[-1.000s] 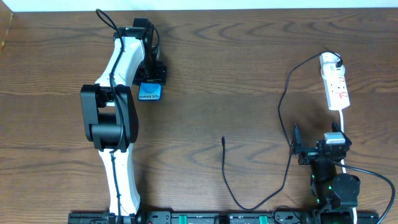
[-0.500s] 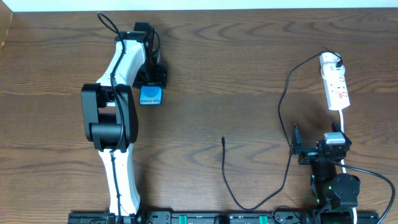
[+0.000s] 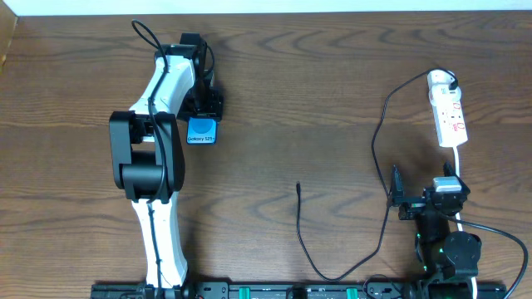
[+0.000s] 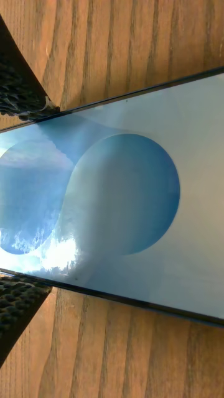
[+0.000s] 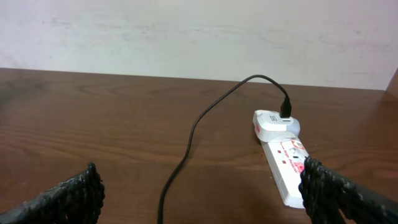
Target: Plug charger to phone and switch on socket
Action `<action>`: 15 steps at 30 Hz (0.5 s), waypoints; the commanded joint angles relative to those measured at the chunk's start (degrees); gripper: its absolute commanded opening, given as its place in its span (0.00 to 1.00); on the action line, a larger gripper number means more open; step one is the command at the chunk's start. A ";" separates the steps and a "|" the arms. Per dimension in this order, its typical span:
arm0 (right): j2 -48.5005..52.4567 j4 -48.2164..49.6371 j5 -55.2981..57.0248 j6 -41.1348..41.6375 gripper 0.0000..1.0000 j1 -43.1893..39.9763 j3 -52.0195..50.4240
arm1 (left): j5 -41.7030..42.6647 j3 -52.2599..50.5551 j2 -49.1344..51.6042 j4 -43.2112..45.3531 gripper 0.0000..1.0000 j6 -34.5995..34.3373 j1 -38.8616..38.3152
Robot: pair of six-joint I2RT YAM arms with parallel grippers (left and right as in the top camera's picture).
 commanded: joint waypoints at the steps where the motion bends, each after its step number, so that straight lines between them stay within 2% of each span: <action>1: -0.20 -0.28 0.24 -0.68 0.99 0.28 -0.09 | -0.11 -0.02 -2.29 -0.15 0.48 -0.48 -0.09; 3: -0.17 -0.28 0.24 -0.68 0.99 0.28 -0.09 | -0.11 -0.02 -2.29 -0.15 0.54 -0.48 -0.09; 6: -0.17 -0.28 0.26 -0.68 0.99 0.28 -0.09 | -0.11 -0.02 -2.29 -0.15 0.77 -0.48 -0.09; 9: -0.17 -0.28 0.26 -0.68 0.99 0.28 -0.09 | -0.11 -0.02 -2.32 -0.15 0.89 -0.48 -0.09; 10: -0.20 -0.28 0.26 -0.68 0.99 0.28 -0.09 | -0.09 -0.02 -2.32 -0.15 0.92 -0.48 -0.09; 15: -0.20 -0.28 0.26 -0.68 0.99 0.28 -0.09 | -0.11 -0.02 -2.32 -0.13 0.93 -0.48 -0.09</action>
